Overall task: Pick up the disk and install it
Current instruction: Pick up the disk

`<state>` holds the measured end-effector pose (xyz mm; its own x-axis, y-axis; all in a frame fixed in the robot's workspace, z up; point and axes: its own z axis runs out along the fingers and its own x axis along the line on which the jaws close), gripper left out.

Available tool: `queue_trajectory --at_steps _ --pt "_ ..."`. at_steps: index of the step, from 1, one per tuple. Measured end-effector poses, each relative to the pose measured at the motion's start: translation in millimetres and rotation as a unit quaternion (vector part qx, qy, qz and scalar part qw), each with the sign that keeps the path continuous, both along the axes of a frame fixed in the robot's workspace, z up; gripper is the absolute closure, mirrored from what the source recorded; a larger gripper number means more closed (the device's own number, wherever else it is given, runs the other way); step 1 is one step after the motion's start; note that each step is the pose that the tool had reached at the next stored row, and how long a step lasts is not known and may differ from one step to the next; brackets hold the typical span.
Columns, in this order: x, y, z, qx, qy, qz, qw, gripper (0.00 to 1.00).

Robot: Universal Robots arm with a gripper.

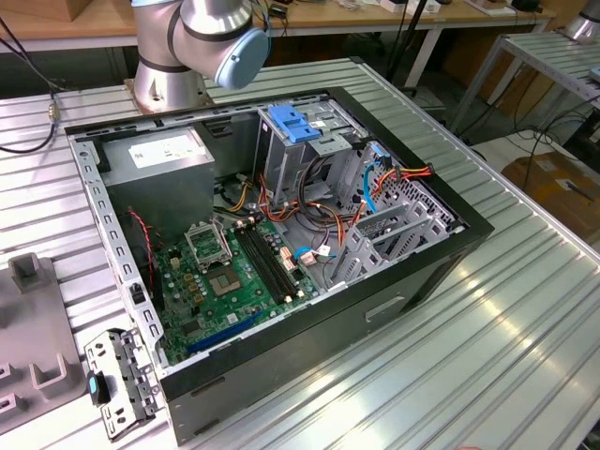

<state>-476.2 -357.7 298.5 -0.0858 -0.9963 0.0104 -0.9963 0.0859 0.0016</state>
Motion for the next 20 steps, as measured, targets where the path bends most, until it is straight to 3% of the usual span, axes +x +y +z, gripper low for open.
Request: queue_trajectory --at_steps 4,11,12,20 --pt "-0.1 -0.2 -0.8 -0.0001 0.0001 0.013 0.99992 0.55" --pt "-0.5 -0.2 -3.9 -0.0001 0.0002 0.013 0.99991 0.56" --pt "-0.5 -0.2 -4.0 -0.0001 0.0001 0.013 0.99991 0.62" --pt "-0.5 -0.2 -4.4 -0.0001 0.0001 0.013 0.99991 0.63"
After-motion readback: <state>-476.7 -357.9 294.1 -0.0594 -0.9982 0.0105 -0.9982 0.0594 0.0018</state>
